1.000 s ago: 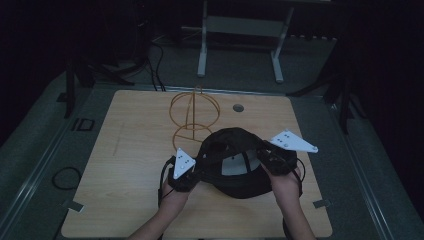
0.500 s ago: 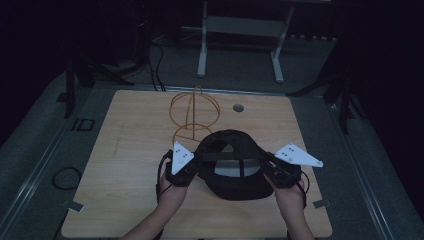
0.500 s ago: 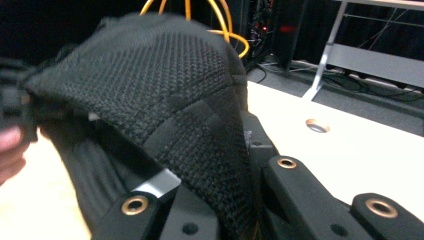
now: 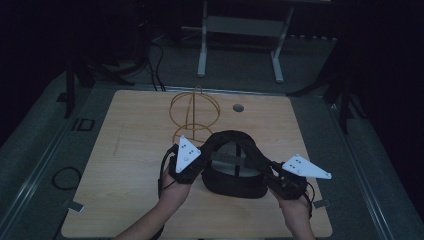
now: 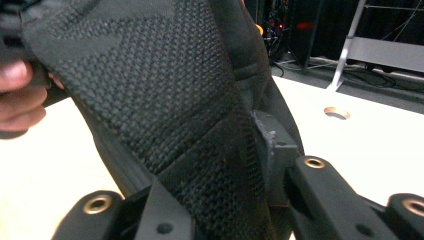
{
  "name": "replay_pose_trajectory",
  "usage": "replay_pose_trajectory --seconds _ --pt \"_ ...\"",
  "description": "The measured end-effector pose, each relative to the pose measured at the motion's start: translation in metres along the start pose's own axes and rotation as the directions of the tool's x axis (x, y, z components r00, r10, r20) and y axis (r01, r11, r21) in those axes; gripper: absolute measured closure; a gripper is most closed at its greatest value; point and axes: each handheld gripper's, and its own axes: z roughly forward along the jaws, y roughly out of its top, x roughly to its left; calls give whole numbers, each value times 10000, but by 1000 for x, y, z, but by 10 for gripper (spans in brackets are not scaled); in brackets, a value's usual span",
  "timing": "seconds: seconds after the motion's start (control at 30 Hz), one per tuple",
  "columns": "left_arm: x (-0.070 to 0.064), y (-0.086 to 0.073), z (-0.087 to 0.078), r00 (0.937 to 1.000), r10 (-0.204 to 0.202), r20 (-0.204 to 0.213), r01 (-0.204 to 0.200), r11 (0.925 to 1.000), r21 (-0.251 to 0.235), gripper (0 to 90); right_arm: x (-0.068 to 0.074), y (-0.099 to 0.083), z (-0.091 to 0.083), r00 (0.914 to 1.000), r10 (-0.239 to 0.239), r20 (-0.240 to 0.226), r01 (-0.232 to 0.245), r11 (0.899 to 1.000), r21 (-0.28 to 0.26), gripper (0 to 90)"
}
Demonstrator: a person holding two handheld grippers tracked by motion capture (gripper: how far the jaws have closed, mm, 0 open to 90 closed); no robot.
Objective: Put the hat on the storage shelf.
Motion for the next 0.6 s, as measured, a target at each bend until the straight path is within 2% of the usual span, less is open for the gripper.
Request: replay_pose_trajectory --seconds 0.13,0.17,0.37,0.4,0.47,0.57,0.6 --pt "-4 8 -1 9996 284 59 -284 9996 -81 890 1 -5 -6 9999 -63 -159 64 10000 73 569" --pt "-5 9 -2 9994 342 75 -342 9994 -80 890 2 -6 -8 9993 -156 -330 162 9997 181 514" --pt "-12 18 -7 9966 803 161 -798 9965 -267 890 4 -13 -20 9950 -282 -958 303 9993 208 413" --pt "-13 20 -7 9956 896 273 -888 9957 -279 890 4 -14 -22 9941 -281 -1050 304 9993 206 406" --pt "-14 21 -10 9928 1176 237 -1169 9927 -284 890 4 -18 -25 9917 -301 -1251 328 9993 202 394" --pt "-12 22 -13 9897 1331 528 -1311 9905 -413 889 4 -22 -33 9852 -369 -1677 406 9990 187 362" --pt "-10 21 -14 9868 1447 730 -1409 9885 -555 889 4 -24 -35 9834 -444 -1758 471 9988 112 360"
